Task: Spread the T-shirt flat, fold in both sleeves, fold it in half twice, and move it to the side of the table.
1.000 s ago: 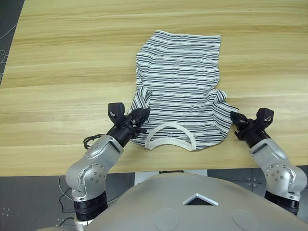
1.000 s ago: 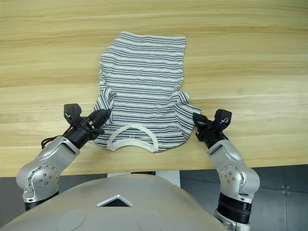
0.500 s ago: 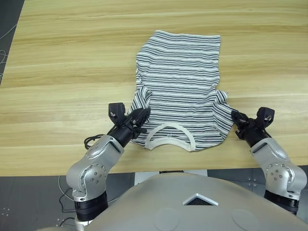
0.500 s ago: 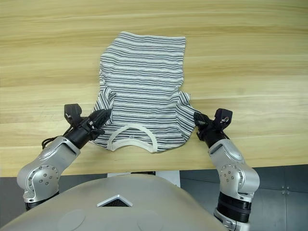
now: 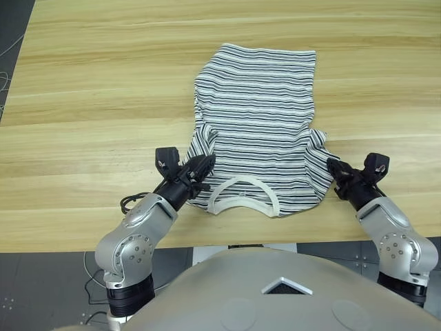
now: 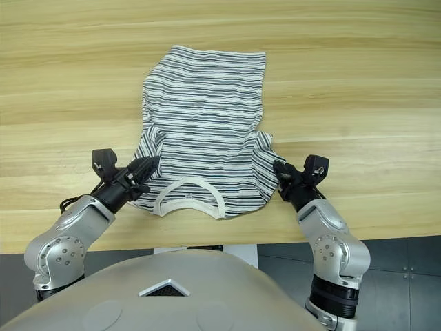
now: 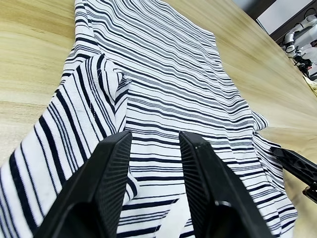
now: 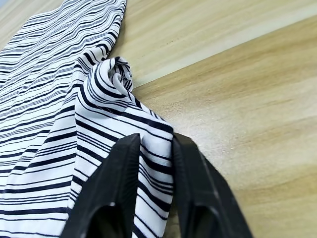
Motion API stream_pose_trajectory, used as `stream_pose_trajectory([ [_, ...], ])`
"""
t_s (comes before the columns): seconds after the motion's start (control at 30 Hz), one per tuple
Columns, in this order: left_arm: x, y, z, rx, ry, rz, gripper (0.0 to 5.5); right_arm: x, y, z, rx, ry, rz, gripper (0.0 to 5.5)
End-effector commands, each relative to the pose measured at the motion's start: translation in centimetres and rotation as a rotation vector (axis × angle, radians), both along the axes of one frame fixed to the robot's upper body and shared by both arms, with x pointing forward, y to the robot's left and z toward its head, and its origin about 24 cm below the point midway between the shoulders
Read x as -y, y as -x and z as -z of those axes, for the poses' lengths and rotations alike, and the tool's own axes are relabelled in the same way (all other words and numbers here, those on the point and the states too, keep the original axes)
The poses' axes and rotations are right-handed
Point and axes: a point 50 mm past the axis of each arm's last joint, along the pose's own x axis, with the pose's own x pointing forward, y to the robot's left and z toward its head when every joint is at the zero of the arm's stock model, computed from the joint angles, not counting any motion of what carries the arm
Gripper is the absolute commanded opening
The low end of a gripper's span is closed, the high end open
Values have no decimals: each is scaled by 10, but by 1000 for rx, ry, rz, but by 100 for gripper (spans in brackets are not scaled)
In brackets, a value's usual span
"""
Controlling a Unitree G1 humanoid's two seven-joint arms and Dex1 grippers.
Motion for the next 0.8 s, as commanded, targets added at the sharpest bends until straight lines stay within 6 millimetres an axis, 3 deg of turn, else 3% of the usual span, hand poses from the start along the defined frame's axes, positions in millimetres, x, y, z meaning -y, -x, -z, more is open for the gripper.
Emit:
stream_pose_trajectory([
  [0.03,0,-2,-1,6,-10,-12,179,-1,7,10,-77,-8,-1,36],
  [0.2,0,-2,-1,8,-10,-15,179,3,3,6,-49,-7,23,14],
  [0.47,1,-3,-1,13,-7,-22,179,65,-22,-8,49,172,183,14],
  [0.8,0,-3,-1,13,-10,-25,179,46,-28,-22,148,193,66,14],
])
